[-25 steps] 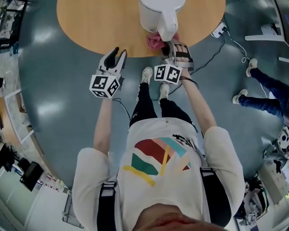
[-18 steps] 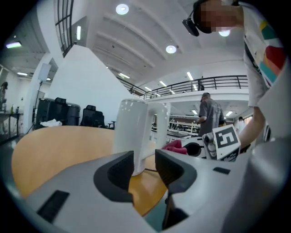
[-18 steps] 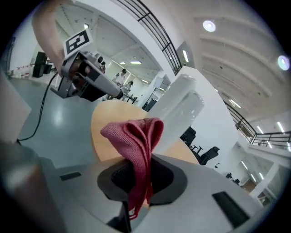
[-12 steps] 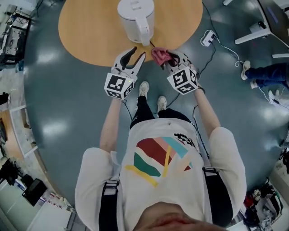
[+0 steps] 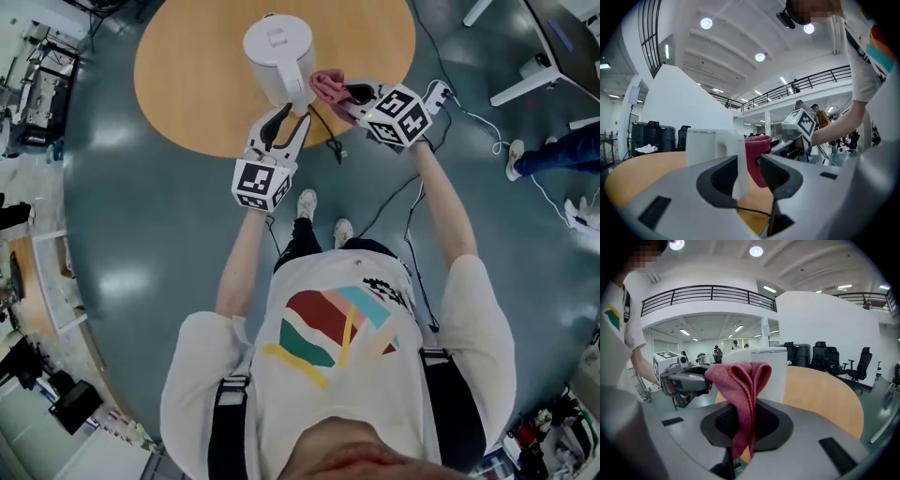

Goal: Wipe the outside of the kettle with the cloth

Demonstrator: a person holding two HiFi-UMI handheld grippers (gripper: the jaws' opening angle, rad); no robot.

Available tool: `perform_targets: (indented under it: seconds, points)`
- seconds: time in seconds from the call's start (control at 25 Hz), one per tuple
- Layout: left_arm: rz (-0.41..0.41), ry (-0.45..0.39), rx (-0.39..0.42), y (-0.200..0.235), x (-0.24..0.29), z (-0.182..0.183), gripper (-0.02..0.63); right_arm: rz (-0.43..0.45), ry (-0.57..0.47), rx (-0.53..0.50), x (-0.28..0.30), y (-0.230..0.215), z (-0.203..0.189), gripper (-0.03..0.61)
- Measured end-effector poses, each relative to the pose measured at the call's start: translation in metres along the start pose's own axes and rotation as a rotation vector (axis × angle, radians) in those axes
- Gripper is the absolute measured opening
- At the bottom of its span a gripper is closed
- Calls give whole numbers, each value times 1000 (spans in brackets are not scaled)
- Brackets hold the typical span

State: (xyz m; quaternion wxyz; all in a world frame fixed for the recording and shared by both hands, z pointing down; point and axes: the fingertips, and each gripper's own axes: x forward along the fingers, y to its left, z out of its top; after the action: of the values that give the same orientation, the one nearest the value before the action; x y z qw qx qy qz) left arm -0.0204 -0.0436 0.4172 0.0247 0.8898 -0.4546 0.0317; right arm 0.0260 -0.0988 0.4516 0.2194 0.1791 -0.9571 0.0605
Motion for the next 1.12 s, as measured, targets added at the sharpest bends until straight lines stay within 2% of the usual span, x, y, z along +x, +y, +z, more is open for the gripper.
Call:
perform_targets:
  seconds: [0.24,0.4,0.56,0.68,0.84,0.96,1.12]
  points:
    - [20,41,-23,19,-9,-17,175,213,47,-8,34,-1,14,47]
    - [34,62,-41,33,-13,-29,176,263,102,-54,51,-2,15,46]
    - [14,52,-41,35,-9,-25,176,293,112,-62,55,4,20,46]
    - [20,29,-4,37,-5,-13,176,285,102,-68,55,11,25,46]
    - [77,18,29,49,-13,-3,176,235,94,-111,61,26,32,46]
    - [110,26,23,57,-25,-6,175,147,84,-113,69,36,35,48]
    - [141,45,30,61,-43,-16,176,5,70,-62,83,49,38,48]
